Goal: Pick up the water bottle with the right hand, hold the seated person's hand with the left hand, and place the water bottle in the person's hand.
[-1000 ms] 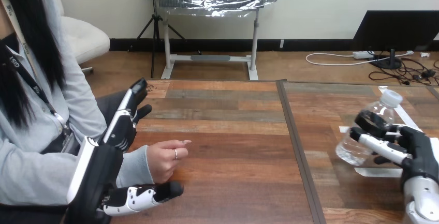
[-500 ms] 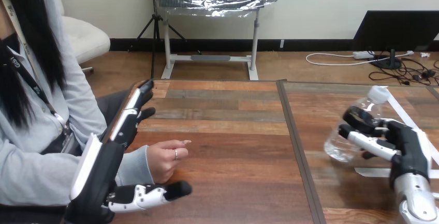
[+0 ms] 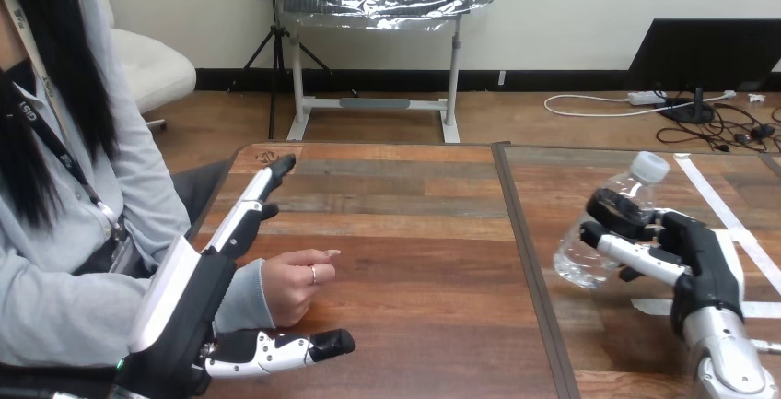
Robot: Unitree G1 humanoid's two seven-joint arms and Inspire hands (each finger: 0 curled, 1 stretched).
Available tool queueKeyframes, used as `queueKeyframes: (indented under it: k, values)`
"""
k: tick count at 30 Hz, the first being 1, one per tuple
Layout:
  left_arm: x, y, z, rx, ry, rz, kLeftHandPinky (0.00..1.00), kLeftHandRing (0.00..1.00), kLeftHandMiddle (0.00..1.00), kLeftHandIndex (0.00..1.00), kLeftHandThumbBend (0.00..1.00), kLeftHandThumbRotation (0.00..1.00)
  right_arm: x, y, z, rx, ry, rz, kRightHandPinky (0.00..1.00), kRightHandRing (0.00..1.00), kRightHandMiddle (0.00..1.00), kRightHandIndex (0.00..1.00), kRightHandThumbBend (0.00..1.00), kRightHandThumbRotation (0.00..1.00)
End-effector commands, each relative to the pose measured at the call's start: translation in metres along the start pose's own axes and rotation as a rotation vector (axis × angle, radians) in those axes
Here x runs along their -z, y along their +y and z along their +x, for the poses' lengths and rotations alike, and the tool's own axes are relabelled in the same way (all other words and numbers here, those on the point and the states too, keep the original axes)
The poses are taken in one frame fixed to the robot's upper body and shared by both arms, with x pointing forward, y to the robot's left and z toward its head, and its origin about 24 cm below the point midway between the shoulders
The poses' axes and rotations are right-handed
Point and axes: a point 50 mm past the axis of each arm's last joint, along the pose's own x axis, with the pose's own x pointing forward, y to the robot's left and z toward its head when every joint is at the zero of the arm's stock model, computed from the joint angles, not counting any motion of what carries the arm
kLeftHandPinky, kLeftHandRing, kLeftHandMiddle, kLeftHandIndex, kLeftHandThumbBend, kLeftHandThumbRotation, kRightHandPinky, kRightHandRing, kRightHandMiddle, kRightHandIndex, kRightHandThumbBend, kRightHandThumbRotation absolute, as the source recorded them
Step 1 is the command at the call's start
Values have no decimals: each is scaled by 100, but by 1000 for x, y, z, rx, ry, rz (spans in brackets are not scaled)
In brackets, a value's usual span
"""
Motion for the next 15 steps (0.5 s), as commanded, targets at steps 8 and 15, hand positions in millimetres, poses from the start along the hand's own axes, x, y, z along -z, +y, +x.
queueKeyframes:
  k: [8, 15]
  values:
    - [-8, 18, 10, 10, -10, 163, 82, 88, 92, 91, 100, 44, -73, 23, 25, -74, -283, 47, 28, 33, 43, 46, 81, 0]
    - [-7, 24, 11, 48, 2, 229, 79, 86, 88, 88, 100, 36, -75, 27, 25, -89, -299, 29, 28, 33, 43, 46, 81, 0]
